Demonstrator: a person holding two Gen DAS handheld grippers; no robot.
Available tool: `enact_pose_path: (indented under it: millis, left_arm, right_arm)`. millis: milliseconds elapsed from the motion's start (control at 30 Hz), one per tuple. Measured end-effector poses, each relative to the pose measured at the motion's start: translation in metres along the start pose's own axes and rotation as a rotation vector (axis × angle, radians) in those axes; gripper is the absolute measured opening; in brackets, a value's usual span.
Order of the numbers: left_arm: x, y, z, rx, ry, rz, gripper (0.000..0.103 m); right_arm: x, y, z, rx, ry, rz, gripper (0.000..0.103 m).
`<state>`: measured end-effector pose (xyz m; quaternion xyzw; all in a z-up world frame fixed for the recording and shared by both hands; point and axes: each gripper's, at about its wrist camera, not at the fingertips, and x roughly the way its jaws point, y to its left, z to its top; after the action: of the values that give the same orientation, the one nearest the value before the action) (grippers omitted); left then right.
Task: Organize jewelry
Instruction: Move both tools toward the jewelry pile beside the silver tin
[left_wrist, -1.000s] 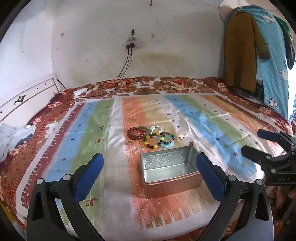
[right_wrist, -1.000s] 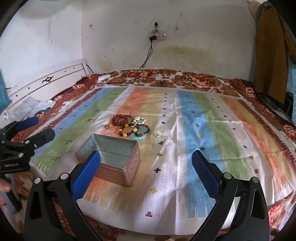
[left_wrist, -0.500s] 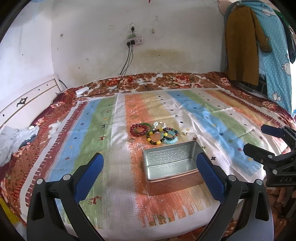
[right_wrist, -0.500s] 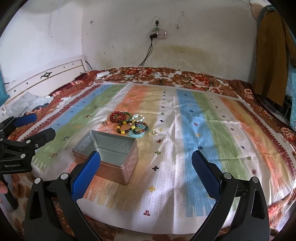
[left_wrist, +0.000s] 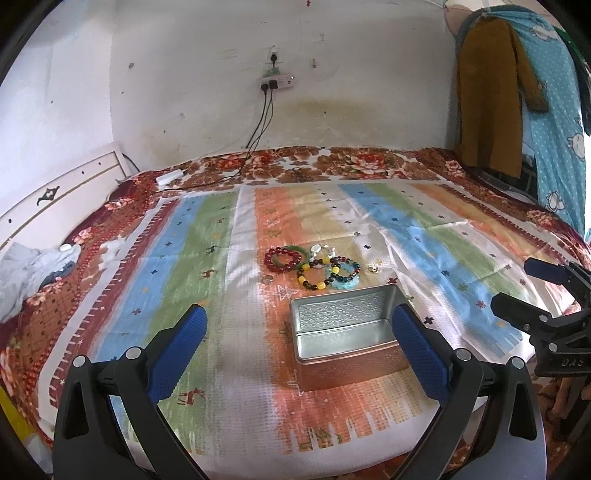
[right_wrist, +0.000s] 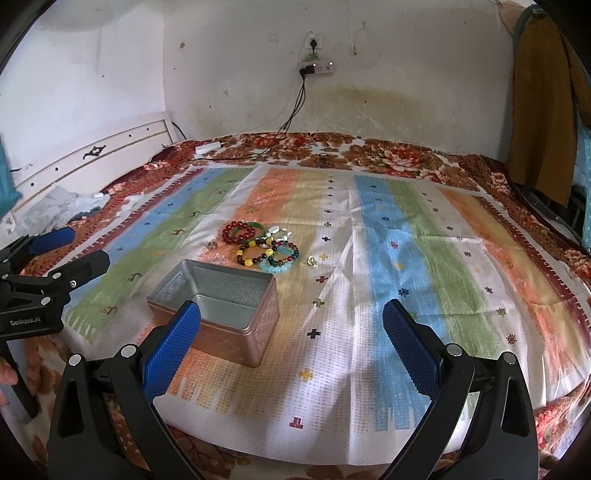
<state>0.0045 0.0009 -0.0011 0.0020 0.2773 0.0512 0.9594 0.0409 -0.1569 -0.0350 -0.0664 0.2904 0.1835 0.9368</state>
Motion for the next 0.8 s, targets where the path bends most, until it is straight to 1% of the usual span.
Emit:
enact_pose_path:
  millis: [100, 300, 533, 800]
  left_arm:
    - [0.0002, -0.0015, 0.0005, 0.002, 0.001, 0.022, 0.098]
    - [-0.0016, 0.0030, -0.0020, 0.002, -0.001, 0.029, 0.098]
    - [0.0019, 0.0048, -0.0008, -0.001, 0.018, 0.022, 0.098]
    - [0.0038, 0.0055, -0.0010, -0.006, 0.028, 0.009, 0.098]
  right_arm:
    - [-0.0006, 0.0003, 0.0000, -0.001, -0.004, 0.004, 0.100]
    - [-0.0013, 0.0032, -0.0002, -0.001, -0.005, 0.021, 0.101]
    - [-0.0005, 0.0054, 0.0012, -0.015, -0.001, 0.015, 0.101]
    - [0.0047, -0.0029, 0.0072, 0.023, 0.012, 0.015, 0.101]
